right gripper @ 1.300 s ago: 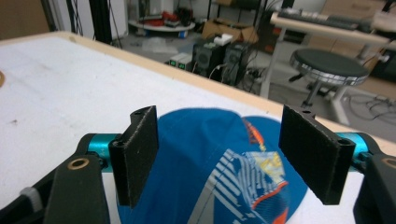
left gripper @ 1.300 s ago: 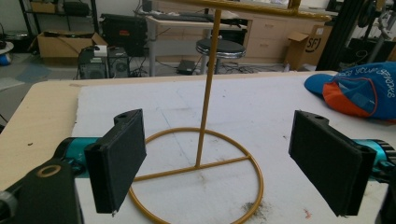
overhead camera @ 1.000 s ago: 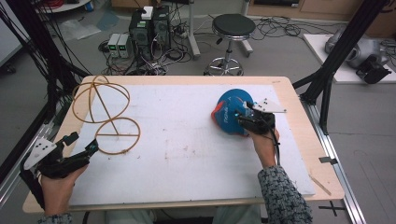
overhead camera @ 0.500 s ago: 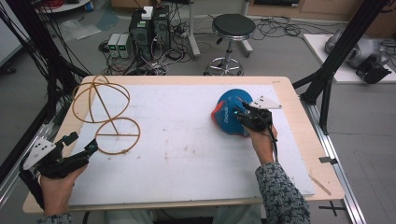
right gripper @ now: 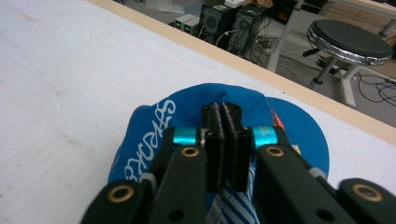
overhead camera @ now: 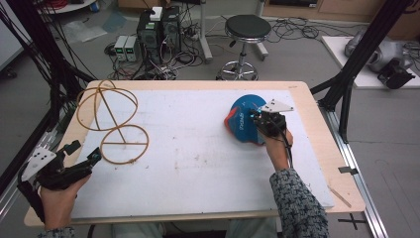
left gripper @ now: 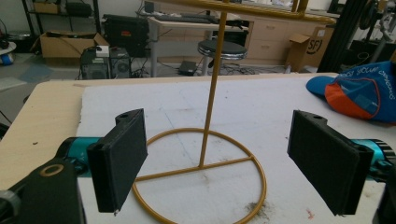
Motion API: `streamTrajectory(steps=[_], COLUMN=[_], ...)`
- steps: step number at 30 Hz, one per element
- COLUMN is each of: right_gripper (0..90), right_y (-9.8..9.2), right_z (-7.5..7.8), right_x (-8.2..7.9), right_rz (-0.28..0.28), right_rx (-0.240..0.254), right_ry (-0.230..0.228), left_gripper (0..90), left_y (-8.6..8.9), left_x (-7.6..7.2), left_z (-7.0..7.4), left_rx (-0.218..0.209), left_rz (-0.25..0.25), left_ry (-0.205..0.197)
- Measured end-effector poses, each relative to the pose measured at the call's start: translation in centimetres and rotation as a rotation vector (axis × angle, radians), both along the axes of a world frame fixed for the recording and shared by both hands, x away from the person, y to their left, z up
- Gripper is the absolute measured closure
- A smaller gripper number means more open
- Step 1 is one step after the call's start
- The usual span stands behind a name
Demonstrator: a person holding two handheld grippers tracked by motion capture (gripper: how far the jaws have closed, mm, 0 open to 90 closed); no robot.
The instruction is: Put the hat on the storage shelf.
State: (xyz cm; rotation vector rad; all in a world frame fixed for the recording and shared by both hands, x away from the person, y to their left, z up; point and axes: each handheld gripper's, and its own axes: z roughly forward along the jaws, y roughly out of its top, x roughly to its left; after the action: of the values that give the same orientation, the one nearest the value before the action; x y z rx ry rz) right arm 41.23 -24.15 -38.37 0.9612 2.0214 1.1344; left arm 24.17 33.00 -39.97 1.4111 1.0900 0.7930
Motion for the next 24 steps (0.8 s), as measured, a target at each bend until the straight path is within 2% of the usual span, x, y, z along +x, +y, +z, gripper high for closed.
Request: streamTrajectory(steps=[2, 7, 15, 17, 24], right_gripper=[89.2, 89.3, 89.4, 89.3, 89.4], right_y=[0.0, -0.3, 0.0, 0.0, 0.6], right_z=[0.2, 1.1, 2.6, 3.1, 4.7], right_x=[0.1, 0.5, 0.8, 0.8, 1.3], right_rz=[-0.005, -0.027, -0.043, -0.049, -0.055], right_rx=[0.012, 0.083, 0.224, 0.267, 0.336], right_ry=[0.004, 0.010, 0.027, 0.020, -0.004], left_gripper=[20.0, 20.0, 20.0, 20.0, 20.0], left_y=[0.1, 0.3, 0.4, 0.5, 0.9], left_x=[0.0, -0.1, -0.2, -0.2, -0.4], left_z=[0.0, 0.0, 0.1, 0.2, 0.4], left_rx=[-0.004, -0.006, -0.012, -0.008, -0.017], left_rz=[0.004, 0.007, 0.009, 0.012, 0.020], left_ry=[-0.003, -0.004, -0.008, -0.007, -0.018])
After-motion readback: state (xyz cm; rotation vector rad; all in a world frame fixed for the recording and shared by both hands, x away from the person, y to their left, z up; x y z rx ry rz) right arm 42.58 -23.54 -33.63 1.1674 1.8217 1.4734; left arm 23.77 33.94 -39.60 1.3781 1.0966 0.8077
